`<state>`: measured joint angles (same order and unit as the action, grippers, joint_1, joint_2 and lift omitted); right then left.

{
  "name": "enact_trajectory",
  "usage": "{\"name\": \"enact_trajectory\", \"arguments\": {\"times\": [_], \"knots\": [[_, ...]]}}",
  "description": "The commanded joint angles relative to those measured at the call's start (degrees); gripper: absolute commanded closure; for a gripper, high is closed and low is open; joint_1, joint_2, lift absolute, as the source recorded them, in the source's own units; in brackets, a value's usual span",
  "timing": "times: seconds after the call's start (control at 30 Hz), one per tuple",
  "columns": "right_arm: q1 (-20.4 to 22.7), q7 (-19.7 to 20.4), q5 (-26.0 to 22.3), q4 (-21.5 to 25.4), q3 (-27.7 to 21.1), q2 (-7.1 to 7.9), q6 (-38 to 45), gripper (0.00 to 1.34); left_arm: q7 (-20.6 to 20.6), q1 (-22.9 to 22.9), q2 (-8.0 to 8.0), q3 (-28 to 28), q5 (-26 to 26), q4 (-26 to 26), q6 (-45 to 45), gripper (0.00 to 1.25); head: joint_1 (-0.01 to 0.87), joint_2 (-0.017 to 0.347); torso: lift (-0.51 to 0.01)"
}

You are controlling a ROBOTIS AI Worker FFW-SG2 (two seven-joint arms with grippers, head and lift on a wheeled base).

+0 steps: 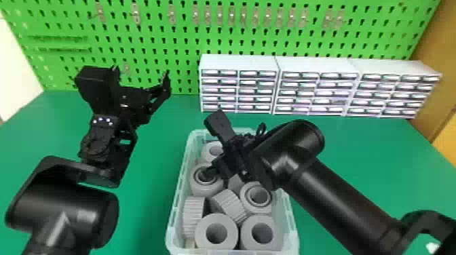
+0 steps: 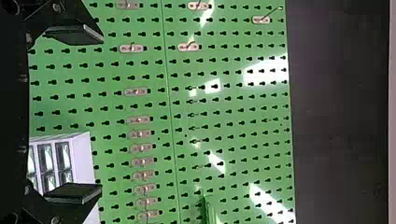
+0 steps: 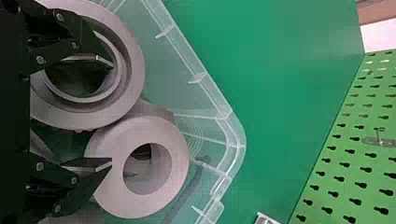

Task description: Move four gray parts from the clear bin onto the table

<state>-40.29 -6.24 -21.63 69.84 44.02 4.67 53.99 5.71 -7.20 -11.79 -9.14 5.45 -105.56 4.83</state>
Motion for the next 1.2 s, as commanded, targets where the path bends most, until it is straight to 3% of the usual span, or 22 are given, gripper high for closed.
{"name": "enact_trajectory", "arguments": {"times": [0.0,0.97,1.07,1.17], "knots": [[0.21,0.00,0.01,-0.06,0.19,-0.01,-0.02,0.52,0.00,0.00,0.01,0.08,0.00,0.00,0.00,0.16,0.678,0.034,-0.050],[1.53,0.00,0.98,-0.50,0.01,0.43,-0.02,0.52,-0.35,0.26,-0.08,0.26,0.00,0.00,0.00,0.16,0.678,0.034,-0.050],[1.53,0.00,0.89,-0.58,0.01,0.43,-0.02,0.55,-0.44,0.17,-0.08,0.26,0.00,0.00,0.00,0.16,0.678,0.034,-0.050],[1.62,0.00,0.98,-0.58,0.10,0.43,-0.02,0.66,-0.44,0.17,-0.08,0.26,0.00,0.00,0.00,0.16,0.678,0.034,-0.050]]}}
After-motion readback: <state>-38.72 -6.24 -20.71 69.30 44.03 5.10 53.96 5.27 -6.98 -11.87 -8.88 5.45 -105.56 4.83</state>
